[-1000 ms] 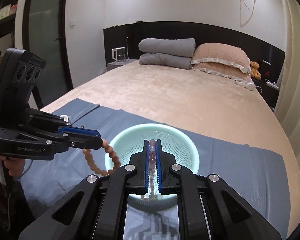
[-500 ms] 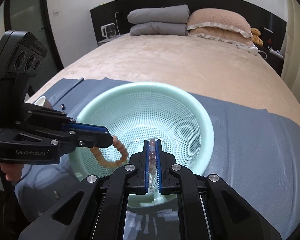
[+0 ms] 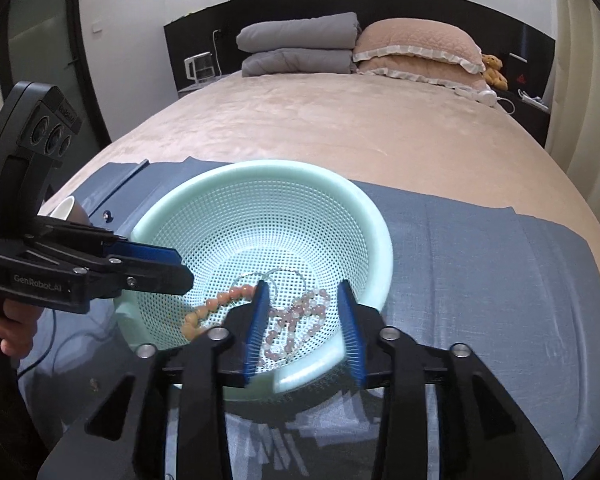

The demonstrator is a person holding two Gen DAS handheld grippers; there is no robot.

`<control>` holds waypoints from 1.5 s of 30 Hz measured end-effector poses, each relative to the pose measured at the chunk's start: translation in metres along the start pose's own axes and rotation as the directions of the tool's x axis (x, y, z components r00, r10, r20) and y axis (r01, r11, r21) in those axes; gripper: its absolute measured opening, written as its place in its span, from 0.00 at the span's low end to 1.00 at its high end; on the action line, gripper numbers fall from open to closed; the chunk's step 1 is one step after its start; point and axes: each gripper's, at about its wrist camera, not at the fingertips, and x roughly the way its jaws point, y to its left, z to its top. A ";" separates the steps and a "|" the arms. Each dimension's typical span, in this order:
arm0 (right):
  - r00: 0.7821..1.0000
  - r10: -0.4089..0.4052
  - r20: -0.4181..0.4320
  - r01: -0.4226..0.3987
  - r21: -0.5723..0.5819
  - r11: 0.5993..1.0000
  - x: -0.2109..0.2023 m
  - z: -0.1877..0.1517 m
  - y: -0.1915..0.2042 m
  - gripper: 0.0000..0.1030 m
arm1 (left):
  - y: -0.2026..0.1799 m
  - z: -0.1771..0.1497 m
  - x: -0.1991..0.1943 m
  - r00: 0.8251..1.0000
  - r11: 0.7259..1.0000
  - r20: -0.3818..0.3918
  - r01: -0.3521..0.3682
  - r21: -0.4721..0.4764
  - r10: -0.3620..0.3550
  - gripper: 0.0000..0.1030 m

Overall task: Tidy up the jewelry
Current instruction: 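Lower both bracelets into the colander and open both grippers, then grasp a silver charm with left gripper while right grasps a pearl earring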

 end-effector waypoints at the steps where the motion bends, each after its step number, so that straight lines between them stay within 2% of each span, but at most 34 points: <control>1: 1.000 -0.003 0.003 0.003 -0.004 1.000 -0.004 -0.001 0.001 0.44 | 0.000 -0.002 -0.006 1.000 1.000 0.008 -0.003 0.001 0.003 0.37; 9: 1.000 0.004 0.018 -0.003 -0.041 0.999 -0.049 -0.029 0.018 0.58 | -0.003 -0.042 -0.048 0.998 0.999 0.042 -0.041 0.029 0.040 0.43; 14: 0.999 0.037 -0.024 -0.039 -0.086 0.996 -0.060 -0.064 0.042 0.58 | -0.003 -0.076 -0.055 0.996 0.995 0.030 -0.084 0.052 0.083 0.49; 21: 0.990 0.054 -0.133 -0.078 -0.184 0.980 -0.048 -0.112 0.070 0.57 | 0.015 -0.126 -0.043 0.984 0.983 -0.024 -0.177 0.046 0.178 0.49; 30: 0.982 0.096 -0.161 -0.118 -0.129 0.985 -0.044 -0.127 0.074 0.56 | 0.032 -0.140 -0.028 0.979 0.980 -0.047 -0.197 0.033 0.198 0.49; 33: 0.977 0.109 -0.182 -0.131 -0.111 0.985 -0.039 -0.138 0.078 0.51 | 0.030 -0.141 -0.023 0.977 0.977 -0.033 -0.208 0.043 0.210 0.50; 35: 0.982 0.081 -0.170 -0.104 -0.131 0.986 -0.039 -0.149 0.084 0.50 | 0.028 -0.146 -0.021 0.971 0.970 -0.027 -0.233 0.067 0.236 0.50; 38: 0.989 0.046 -0.144 -0.065 -0.134 0.989 -0.042 -0.156 0.089 0.45 | 0.015 -0.154 -0.014 0.952 0.939 0.003 -0.304 0.160 0.307 0.50; 40: 0.989 0.045 -0.138 -0.061 -0.114 0.992 -0.045 -0.157 0.088 0.29 | 0.007 -0.156 -0.011 0.941 0.922 0.019 -0.336 0.191 0.339 0.50; 41: 0.989 0.055 -0.140 -0.069 -0.100 0.993 -0.046 -0.157 0.087 0.18 | 0.007 -0.157 -0.012 0.941 0.923 0.021 -0.336 0.189 0.338 0.49; 42: 0.988 0.066 -0.142 -0.079 -0.085 0.993 -0.047 -0.156 0.084 0.15 | 0.007 -0.158 -0.014 0.943 0.927 0.022 -0.330 0.180 0.331 0.44; 45: 0.985 0.095 -0.144 -0.103 -0.050 0.993 -0.047 -0.154 0.077 0.10 | 0.014 -0.153 -0.017 0.945 0.935 0.023 -0.327 0.136 0.327 0.15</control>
